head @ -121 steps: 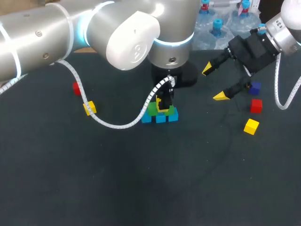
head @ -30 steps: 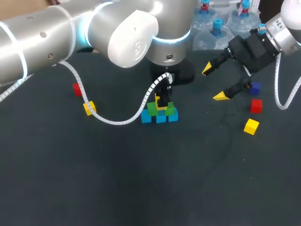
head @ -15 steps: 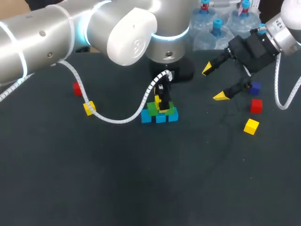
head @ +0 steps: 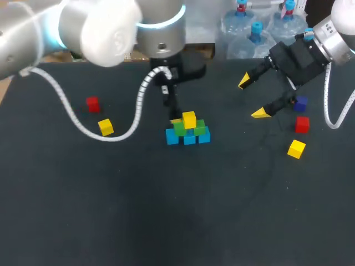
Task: Place the blue cubes, place green cubes on the blue cubes, place the yellow cubes on the green cubes, then place the red cubes on the yellow cubes, and place purple cube on the red cubes.
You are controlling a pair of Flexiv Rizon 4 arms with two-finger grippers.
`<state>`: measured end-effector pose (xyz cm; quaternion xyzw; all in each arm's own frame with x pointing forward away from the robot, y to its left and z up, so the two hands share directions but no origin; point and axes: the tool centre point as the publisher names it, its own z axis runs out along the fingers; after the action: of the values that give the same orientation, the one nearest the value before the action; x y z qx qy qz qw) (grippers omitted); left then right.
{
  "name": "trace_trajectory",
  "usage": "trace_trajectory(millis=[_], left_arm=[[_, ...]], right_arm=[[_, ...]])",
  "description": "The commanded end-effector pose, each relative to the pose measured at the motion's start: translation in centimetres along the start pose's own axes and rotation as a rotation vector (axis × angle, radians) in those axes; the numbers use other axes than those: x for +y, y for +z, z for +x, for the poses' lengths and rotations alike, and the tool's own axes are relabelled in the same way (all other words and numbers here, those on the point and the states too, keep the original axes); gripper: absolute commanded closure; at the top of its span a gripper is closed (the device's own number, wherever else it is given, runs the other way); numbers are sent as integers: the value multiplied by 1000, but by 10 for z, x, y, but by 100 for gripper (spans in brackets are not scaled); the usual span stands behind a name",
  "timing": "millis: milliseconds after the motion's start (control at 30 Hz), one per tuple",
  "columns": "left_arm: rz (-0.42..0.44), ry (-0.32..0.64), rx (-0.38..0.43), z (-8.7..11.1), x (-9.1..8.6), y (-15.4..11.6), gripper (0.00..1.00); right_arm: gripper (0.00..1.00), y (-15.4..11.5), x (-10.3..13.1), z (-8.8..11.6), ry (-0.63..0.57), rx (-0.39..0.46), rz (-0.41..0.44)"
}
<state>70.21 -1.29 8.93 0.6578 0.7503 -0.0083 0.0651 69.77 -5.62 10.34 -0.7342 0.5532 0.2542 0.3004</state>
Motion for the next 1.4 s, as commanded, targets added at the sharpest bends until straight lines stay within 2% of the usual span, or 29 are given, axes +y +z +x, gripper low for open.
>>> trace_trajectory(millis=[33,233,400,500,600,667,733,833,1400], left_arm=[[-12,-8,-209,52,-8,-8,0],[13,-49,-268,85,-1,-8,0],[40,-95,-230,103,6,-7,0],[91,-126,-160,111,11,-3,0],[130,-127,-1,113,15,3,0],[170,-117,46,113,17,7,0],[199,-135,54,114,18,9,0],[194,-144,17,113,17,9,0],[194,-144,17,113,17,9,0]], right_arm=[[0,0,0,0,-1,-1,1],[0,0,0,0,-1,-1,1],[0,0,0,0,-1,-1,1],[0,0,0,0,-1,-1,1],[0,0,0,0,-1,-1,1],[0,0,0,0,-1,-1,1],[0,0,0,0,-1,-1,1],[0,0,0,0,-1,-1,1],[0,0,0,0,-1,-1,1]])
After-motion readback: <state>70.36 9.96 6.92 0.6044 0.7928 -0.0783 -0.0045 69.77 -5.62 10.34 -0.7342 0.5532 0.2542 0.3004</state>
